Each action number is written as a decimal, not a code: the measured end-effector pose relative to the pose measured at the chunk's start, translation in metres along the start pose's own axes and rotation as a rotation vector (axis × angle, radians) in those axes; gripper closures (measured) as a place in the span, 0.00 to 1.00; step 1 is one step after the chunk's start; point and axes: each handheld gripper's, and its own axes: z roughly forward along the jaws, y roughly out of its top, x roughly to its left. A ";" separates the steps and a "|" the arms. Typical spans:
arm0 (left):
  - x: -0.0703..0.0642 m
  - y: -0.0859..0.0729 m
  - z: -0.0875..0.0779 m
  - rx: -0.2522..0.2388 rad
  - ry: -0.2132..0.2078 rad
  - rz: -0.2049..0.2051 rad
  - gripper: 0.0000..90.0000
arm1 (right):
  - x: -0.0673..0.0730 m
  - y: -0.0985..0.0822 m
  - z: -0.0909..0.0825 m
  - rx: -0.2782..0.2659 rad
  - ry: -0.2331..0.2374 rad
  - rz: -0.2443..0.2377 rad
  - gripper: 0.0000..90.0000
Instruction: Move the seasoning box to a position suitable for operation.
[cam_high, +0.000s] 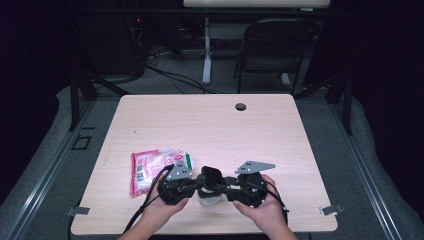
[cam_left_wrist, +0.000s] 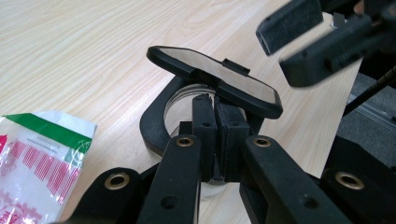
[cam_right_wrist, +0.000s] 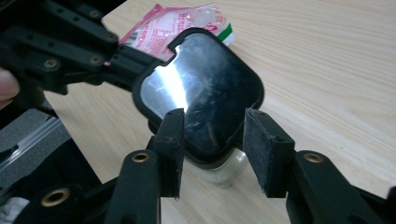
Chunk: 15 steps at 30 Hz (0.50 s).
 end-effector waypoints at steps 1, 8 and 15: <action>0.000 0.001 0.000 0.002 -0.006 -0.006 0.97 | 0.000 0.000 0.000 0.000 0.000 0.000 0.64; -0.003 0.012 0.001 -0.003 -0.005 0.005 0.97 | 0.011 -0.001 0.002 0.001 -0.002 -0.078 0.57; -0.005 0.018 0.004 -0.014 -0.018 0.007 0.97 | 0.018 -0.002 0.008 0.005 -0.032 -0.118 0.55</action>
